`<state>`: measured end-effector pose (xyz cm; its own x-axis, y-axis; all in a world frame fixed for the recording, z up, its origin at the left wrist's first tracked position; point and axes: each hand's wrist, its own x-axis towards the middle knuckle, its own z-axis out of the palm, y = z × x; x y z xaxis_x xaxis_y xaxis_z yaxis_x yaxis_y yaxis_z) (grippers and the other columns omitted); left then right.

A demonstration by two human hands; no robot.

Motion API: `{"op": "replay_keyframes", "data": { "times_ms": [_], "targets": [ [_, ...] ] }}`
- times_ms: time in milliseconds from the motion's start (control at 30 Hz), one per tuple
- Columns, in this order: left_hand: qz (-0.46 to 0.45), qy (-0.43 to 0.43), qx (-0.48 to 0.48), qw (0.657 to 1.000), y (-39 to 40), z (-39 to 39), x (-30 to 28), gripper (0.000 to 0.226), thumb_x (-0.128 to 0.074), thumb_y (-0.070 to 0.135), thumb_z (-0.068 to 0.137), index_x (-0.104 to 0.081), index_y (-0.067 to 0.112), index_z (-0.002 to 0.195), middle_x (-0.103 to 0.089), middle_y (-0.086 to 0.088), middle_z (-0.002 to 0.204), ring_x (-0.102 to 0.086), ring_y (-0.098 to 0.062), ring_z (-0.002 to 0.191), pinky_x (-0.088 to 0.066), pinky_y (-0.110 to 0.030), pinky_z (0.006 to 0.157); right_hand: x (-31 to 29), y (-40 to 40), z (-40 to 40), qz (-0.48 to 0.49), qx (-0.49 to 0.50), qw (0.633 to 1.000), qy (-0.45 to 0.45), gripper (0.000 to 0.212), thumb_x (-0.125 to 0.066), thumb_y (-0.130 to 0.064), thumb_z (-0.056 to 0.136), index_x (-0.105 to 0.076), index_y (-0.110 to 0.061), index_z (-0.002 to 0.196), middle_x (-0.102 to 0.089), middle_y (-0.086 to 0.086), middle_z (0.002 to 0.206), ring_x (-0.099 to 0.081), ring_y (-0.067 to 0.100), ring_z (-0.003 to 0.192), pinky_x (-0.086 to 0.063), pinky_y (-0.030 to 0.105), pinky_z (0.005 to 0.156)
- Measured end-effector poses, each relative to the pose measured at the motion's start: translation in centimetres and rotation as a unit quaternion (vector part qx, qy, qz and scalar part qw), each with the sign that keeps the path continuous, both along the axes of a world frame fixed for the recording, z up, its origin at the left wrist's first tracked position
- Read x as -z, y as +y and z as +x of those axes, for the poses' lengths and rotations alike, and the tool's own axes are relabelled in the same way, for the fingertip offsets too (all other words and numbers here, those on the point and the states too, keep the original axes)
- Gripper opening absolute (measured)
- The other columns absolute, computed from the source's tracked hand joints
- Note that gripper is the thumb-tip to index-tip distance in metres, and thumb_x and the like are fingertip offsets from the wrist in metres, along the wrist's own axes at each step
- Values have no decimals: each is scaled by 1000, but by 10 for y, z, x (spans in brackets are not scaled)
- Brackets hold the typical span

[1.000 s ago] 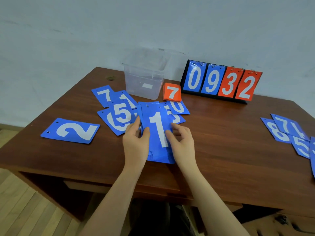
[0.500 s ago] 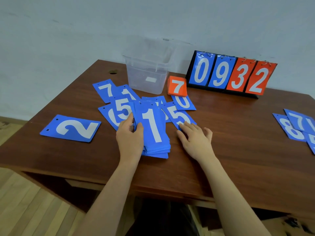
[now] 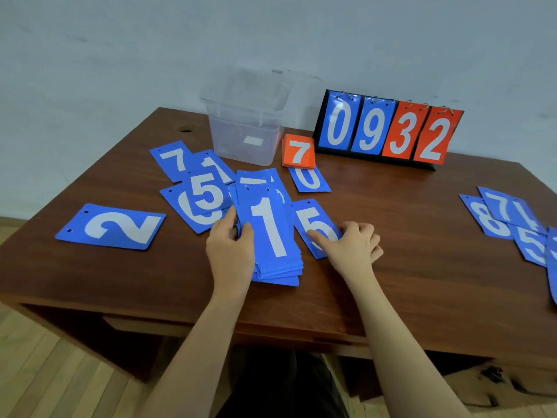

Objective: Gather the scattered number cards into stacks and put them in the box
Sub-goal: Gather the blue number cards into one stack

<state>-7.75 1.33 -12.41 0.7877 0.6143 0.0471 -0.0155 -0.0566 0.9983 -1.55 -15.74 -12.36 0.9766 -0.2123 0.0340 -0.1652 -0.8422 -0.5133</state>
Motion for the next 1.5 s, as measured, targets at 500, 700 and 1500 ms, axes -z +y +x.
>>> {"op": "replay_keyframes", "data": {
  "times_ms": [500, 700, 1500],
  "targets": [
    [49, -5, -37, 998, 7, -1, -6, 45, -53, 15, 93, -43, 15, 137, -51, 4, 117, -57, -5, 92, -53, -22, 62, -13, 6, -24, 345, -30, 919, -186, 32, -54, -10, 93, -46, -21, 122, -53, -10, 117, -52, 1, 109, -46, 4, 67],
    [23, -24, -15, 999, 2, 0, -10, 54, -53, 15, 93, -33, 21, 142, -51, -1, 123, -55, -17, 112, -57, -33, 77, -15, 35, -35, 421, -80, 887, -175, 32, -59, -14, 91, -53, -23, 122, -57, -13, 117, -53, -5, 110, -53, 15, 80],
    [-7, 34, -54, 998, 19, 54, -4, 49, -56, 14, 91, -42, 22, 137, -48, 9, 110, -52, 4, 82, -51, -20, 68, -1, 33, 90, -101, -229, 967, 45, 50, -20, -46, 100, -24, -30, 148, -12, -5, 159, -5, 14, 146, 7, 46, 114]
  ]
}}
